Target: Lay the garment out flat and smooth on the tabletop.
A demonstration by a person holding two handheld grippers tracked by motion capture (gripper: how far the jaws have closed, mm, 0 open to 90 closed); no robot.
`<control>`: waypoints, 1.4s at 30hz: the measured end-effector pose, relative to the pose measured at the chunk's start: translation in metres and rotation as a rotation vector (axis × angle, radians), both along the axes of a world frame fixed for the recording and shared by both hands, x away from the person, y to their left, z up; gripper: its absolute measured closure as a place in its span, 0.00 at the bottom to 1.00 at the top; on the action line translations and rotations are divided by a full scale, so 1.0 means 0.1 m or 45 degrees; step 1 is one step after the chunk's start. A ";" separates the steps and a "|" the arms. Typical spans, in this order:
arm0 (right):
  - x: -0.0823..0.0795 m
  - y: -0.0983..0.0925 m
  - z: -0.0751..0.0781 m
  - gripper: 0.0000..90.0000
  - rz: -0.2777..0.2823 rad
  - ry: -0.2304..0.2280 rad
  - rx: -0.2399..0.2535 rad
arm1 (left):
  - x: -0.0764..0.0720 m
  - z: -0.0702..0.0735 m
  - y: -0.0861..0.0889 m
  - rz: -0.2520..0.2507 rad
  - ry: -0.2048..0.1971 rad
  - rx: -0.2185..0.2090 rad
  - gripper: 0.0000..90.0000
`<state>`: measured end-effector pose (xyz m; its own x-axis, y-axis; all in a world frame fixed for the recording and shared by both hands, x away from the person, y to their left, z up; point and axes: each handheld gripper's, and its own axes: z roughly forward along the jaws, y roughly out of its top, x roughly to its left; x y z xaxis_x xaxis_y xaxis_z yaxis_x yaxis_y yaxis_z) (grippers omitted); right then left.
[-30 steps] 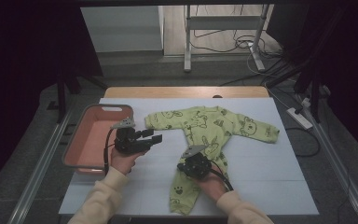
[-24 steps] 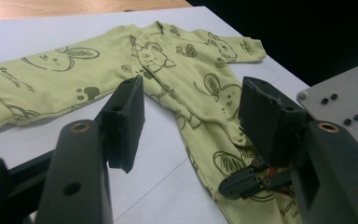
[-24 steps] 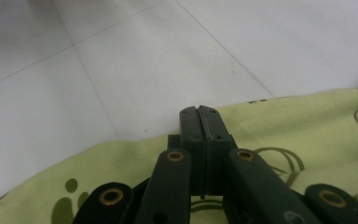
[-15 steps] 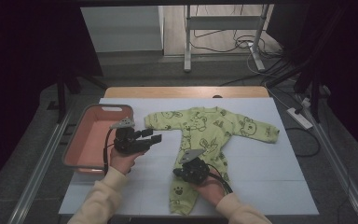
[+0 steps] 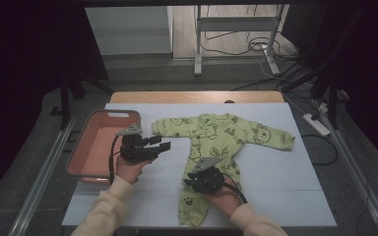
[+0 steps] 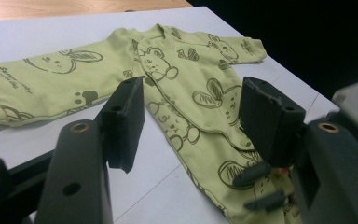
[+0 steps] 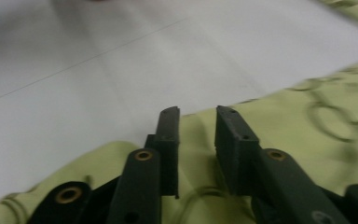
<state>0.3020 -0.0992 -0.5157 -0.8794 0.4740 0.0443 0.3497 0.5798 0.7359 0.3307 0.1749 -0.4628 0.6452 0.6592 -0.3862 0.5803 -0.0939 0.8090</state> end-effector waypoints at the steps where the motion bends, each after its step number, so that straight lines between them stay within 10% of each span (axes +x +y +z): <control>1: 0.02 -0.05 0.02 0.73 -0.028 -0.009 0.012 | 0.00 0.00 0.00 0.000 0.001 0.000 0.46; 22: 0.36 -1.22 0.19 0.57 -0.461 -0.030 0.065 | 0.00 0.00 0.00 -0.001 0.001 -0.001 0.45; 42: 0.35 -1.43 0.05 0.53 -0.495 0.075 0.041 | 0.00 -0.01 -0.04 -0.014 0.005 0.009 0.45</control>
<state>0.3371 -0.2421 -0.5107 -0.6301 0.7687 0.1100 0.5809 0.3727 0.7236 0.3310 0.1709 -0.4635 0.6510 0.6548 -0.3839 0.5821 -0.1060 0.8062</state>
